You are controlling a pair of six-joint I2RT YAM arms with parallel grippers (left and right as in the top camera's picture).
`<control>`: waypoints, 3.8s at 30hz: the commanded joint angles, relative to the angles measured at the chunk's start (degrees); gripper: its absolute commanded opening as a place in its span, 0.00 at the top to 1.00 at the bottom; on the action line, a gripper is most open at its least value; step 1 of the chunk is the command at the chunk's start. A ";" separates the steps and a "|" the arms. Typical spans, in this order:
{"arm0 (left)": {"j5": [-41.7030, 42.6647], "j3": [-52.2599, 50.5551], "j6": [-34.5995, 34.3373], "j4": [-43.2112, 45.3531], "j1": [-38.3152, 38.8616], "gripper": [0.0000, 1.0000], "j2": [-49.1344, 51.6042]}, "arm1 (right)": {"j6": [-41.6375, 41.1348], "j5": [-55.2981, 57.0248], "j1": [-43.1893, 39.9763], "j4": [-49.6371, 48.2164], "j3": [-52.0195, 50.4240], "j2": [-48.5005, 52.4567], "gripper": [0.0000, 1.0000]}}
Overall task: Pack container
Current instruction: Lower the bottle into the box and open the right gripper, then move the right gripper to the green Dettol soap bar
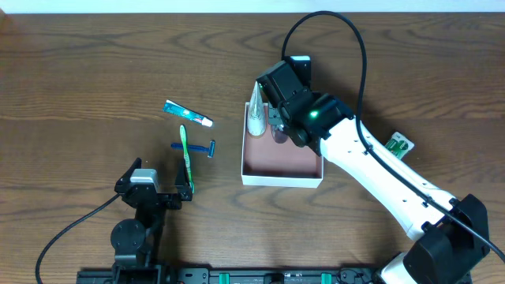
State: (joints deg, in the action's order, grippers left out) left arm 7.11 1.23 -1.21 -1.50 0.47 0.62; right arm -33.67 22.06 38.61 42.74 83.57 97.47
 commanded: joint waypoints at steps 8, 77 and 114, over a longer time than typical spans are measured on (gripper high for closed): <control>0.83 -1.01 0.76 -1.90 -0.20 0.02 -0.28 | 0.52 -0.04 0.46 -1.64 -0.26 0.15 0.99; 0.83 -1.01 0.76 -1.90 -0.20 0.02 -0.28 | 1.62 -2.82 0.46 -6.73 -3.58 0.15 0.60; 0.83 -1.01 0.76 -1.90 -0.20 0.02 -0.28 | 3.72 -10.54 -13.94 10.12 1.57 -16.72 0.60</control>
State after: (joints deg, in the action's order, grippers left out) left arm 7.11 1.23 -1.23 -1.50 0.47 0.62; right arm -30.50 15.62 28.40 49.98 84.14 83.74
